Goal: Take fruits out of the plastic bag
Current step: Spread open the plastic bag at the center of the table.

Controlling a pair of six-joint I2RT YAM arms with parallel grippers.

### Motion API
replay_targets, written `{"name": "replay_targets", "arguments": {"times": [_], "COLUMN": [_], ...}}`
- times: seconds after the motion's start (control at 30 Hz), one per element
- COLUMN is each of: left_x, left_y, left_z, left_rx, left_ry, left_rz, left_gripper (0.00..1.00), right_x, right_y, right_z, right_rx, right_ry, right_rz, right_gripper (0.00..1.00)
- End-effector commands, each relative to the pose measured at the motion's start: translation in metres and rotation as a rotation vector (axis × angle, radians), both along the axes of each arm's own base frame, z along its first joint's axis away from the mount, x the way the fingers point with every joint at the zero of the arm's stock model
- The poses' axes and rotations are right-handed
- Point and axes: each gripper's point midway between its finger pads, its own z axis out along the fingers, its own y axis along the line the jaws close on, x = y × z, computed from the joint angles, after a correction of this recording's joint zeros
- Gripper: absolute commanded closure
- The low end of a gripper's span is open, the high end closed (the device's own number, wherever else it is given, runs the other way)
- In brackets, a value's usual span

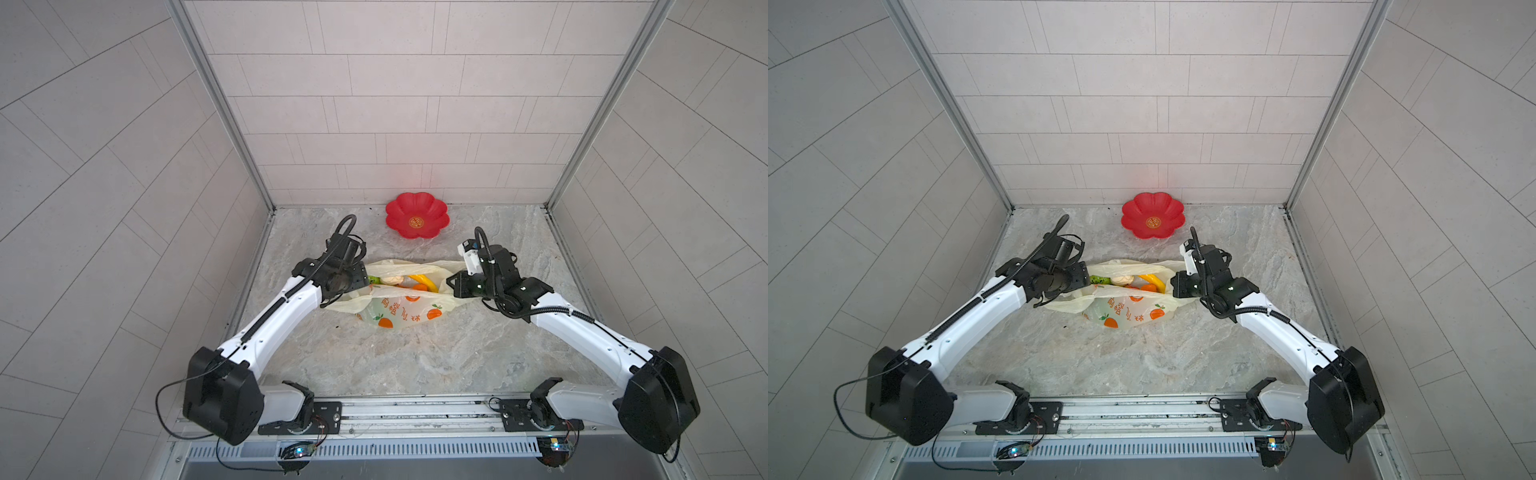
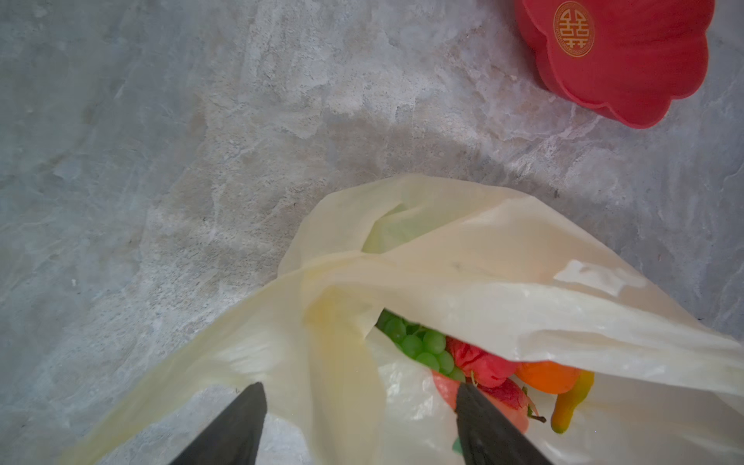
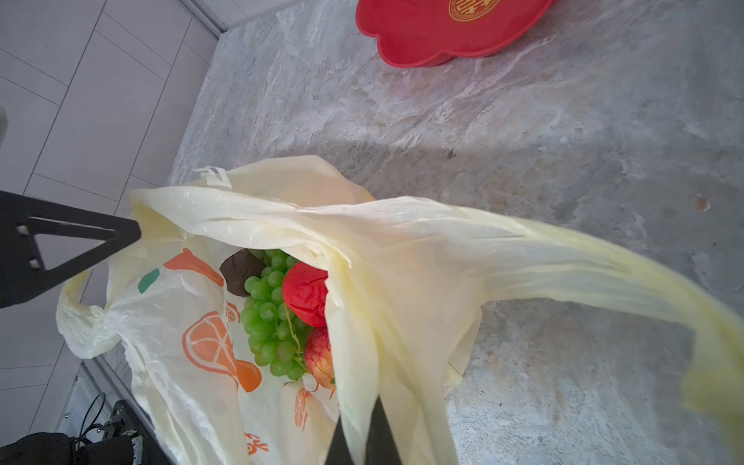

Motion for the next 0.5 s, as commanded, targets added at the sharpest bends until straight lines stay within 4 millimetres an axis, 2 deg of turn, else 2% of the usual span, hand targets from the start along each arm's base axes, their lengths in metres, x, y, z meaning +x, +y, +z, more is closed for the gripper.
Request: {"name": "replay_targets", "arguments": {"times": [0.0,0.3,0.37,0.47], "left_x": [-0.023,-0.031,-0.032,-0.035], "left_y": [0.004,-0.016,-0.019,-0.019], "left_z": [-0.01,-0.046,-0.053,-0.06], "left_rx": [0.05,0.02,0.007,-0.009], "left_ry": [0.059,0.143,0.15,0.118], "left_rz": [0.001,-0.057,-0.064,-0.086], "left_gripper": [0.15,0.13,0.21,0.47], "right_x": [-0.003,-0.007,-0.007,-0.004], "right_y": [-0.002,0.0,-0.002,-0.008], "right_z": [-0.001,0.002,0.001,0.0], "right_rx": [-0.07,-0.126,-0.136,-0.122], "right_ry": [-0.032,-0.077,-0.073,-0.046], "right_rz": [-0.004,0.0,-0.006,-0.021], "right_gripper": [1.0,1.0,1.0,1.0]}}
